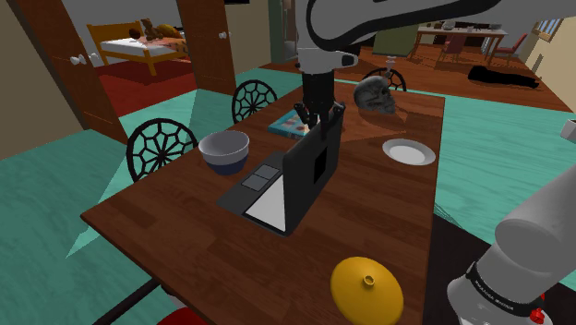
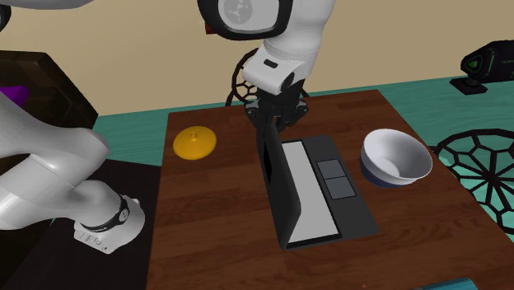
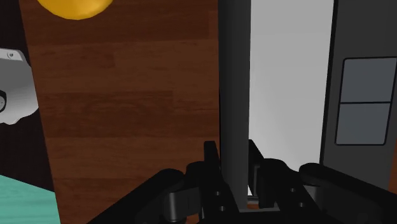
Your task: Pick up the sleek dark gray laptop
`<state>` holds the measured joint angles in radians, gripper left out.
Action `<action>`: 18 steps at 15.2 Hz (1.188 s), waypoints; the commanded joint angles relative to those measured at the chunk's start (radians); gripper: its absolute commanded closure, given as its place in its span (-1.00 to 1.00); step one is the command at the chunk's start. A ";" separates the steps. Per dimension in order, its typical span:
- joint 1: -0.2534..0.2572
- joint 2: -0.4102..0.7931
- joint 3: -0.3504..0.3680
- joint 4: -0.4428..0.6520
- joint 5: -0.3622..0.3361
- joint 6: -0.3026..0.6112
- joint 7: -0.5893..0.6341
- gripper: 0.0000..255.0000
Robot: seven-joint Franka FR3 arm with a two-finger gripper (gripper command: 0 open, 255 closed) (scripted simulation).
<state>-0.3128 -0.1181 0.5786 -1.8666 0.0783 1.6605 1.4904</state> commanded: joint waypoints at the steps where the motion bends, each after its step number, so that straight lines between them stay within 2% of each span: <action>1: 0.000 0.001 0.000 -0.002 0.000 -0.001 0.000 1.00; 18: -0.002 0.036 0.003 0.236 -0.019 -0.208 0.019 1.00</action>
<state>-0.3141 -0.0814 0.5818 -1.6394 0.0597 1.4592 1.5100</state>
